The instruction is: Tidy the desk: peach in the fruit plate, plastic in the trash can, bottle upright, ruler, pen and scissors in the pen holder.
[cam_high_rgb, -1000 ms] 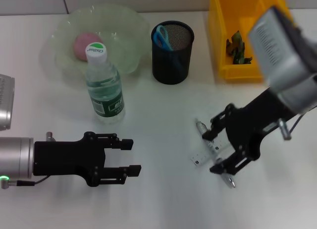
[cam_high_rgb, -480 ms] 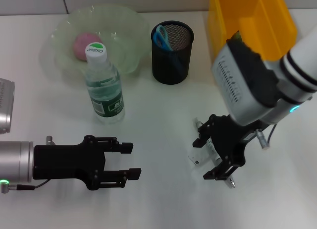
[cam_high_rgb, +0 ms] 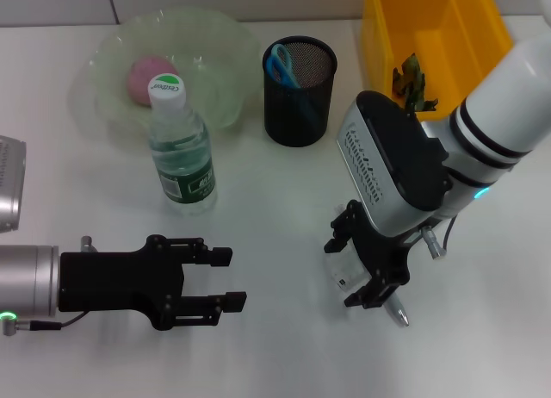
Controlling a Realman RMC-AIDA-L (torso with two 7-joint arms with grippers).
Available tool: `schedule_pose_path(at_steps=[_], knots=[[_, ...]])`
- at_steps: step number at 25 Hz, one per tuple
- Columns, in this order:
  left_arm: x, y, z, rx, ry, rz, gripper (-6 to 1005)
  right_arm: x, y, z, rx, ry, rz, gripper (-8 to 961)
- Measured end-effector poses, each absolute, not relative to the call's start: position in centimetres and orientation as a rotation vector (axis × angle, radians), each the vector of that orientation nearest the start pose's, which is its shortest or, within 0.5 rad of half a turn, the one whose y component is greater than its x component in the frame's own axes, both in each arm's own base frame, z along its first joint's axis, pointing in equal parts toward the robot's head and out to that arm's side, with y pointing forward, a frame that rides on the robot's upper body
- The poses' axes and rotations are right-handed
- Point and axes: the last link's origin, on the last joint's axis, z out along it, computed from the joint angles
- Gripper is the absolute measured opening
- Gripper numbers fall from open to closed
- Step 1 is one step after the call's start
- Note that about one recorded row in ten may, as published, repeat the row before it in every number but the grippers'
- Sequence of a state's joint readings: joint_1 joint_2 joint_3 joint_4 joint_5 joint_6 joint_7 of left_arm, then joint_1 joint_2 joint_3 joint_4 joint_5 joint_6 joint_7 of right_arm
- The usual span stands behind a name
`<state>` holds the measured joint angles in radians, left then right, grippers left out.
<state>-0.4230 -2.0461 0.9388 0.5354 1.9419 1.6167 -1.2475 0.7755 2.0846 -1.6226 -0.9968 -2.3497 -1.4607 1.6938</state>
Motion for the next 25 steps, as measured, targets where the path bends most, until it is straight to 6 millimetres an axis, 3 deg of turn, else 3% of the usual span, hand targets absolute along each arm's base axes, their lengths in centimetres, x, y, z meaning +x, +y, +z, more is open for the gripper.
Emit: schedule_pose_path(at_steps=[9,18,23,25], knots=[[-28.9,26.9,-3.3,-2.948,-0.637,-0.657,681,16.0,34.3,-8.7,-3.152,-0.383,-0.623,741],[-29.0,26.9,-3.3,-2.941,-0.644,-0.658,680,15.9,34.3,-8.4,-3.145,-0.387,-0.584,490],[-28.9,26.9,-3.3,-2.941,-0.643,-0.66,681,15.4,34.6,-6.5,-3.131,-0.328,-0.466,376],[-28.9,26.9,-3.3,-2.94,-0.642,-0.662,681,14.7,35.0,-4.1,-3.115,-0.263,-0.291,377]])
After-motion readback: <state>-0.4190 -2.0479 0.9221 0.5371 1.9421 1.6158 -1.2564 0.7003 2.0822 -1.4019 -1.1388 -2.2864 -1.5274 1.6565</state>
